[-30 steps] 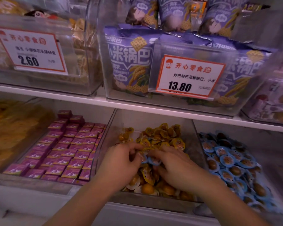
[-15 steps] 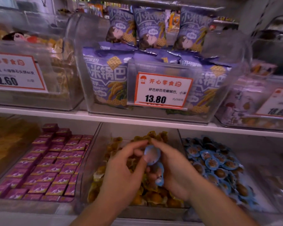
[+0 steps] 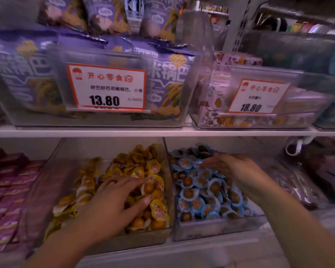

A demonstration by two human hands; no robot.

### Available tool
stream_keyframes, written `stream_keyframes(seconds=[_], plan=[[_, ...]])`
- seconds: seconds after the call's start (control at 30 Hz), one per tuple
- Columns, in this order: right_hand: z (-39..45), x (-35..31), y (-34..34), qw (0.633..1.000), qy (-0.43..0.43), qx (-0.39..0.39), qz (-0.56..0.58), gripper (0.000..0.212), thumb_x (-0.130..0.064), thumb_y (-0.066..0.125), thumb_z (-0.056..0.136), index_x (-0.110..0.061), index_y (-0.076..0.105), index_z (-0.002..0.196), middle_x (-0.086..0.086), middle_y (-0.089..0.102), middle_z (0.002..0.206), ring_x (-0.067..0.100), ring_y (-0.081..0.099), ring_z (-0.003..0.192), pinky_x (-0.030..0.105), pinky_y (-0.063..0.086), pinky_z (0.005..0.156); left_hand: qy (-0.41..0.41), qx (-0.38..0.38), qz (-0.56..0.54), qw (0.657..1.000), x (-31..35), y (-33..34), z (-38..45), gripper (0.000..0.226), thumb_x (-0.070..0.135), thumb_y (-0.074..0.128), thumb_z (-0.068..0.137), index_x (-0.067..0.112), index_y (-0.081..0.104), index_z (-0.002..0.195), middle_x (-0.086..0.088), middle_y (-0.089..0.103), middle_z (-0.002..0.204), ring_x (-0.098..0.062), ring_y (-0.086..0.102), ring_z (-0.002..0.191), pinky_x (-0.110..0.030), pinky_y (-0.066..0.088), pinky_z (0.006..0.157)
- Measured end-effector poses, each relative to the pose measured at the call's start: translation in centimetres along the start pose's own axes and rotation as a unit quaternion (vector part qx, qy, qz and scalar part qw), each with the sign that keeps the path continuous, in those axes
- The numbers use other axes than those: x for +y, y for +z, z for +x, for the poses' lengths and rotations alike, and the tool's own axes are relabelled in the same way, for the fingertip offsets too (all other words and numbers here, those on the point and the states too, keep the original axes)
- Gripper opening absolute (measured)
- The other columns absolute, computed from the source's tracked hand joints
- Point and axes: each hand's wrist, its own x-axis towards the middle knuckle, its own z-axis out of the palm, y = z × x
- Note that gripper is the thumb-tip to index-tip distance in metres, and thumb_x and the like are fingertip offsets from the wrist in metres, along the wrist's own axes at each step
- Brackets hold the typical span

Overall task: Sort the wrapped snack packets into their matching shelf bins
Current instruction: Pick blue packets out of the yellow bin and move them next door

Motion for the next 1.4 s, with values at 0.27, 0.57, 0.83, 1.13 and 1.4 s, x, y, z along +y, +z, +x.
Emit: stream_keyframes(seconds=[0.27,0.57,0.83,1.13,1.4], plan=[[-1.2,-1.0,2.2,0.976,-0.192,0.082,-0.061,0.026,-0.007,0.057,0.091,-0.023,0.076,0.084,-0.012,0.076,0.082,0.005,0.07,0.082,0.023,0.056,0.078,-0.018,-0.009,0.038,0.999,0.5,-1.8,-0.8,0.05,0.079,0.034,0.077,0.045,0.058,0.104,0.025,0.062,0.095,-0.001,0.057,0.095,-0.028,0.044,0.093],[1.6,-4.0,20.8,0.847,-0.275,-0.257,-0.376,0.026,-0.02,0.051,0.093,-0.02,0.068,0.112,0.002,0.07,0.117,0.014,0.062,0.106,0.02,0.047,0.087,0.005,0.103,0.179,0.978,-2.2,-4.7,-7.0,0.035,0.048,0.044,0.082,0.03,0.073,0.086,0.01,0.069,0.095,-0.012,0.069,0.077,-0.048,0.052,0.098],[8.2,-1.3,27.3,0.763,-0.146,-0.306,-0.549,0.06,-0.066,0.033,0.092,-0.035,0.046,0.141,-0.001,0.041,0.154,0.02,0.042,0.135,0.029,0.029,0.11,-0.045,0.17,0.137,0.975,-5.2,-6.6,-9.0,0.028,0.038,0.048,0.084,0.032,0.07,0.101,0.007,0.064,0.121,-0.017,0.06,0.119,-0.056,0.04,0.107],[5.9,-3.9,30.1,0.775,-0.156,-0.342,-0.508,0.039,-0.044,0.056,0.095,-0.028,0.06,0.13,-0.01,0.057,0.121,0.009,0.055,0.106,0.008,0.039,0.073,-0.024,0.201,0.03,0.979,-7.4,-5.3,-8.3,0.029,0.032,0.048,0.088,0.032,0.064,0.113,0.007,0.045,0.144,-0.014,0.019,0.146,-0.04,0.038,0.111],[5.8,-3.5,28.7,0.91,0.029,-0.307,-0.278,0.033,-0.029,0.081,0.074,-0.009,0.077,0.1,0.01,0.076,0.099,0.024,0.071,0.095,0.041,0.056,0.092,-0.015,0.239,-0.011,0.971,-7.3,-5.1,-8.0,0.024,0.03,0.052,0.088,0.032,0.066,0.108,0.011,0.048,0.135,-0.012,0.025,0.144,-0.038,0.04,0.11]])
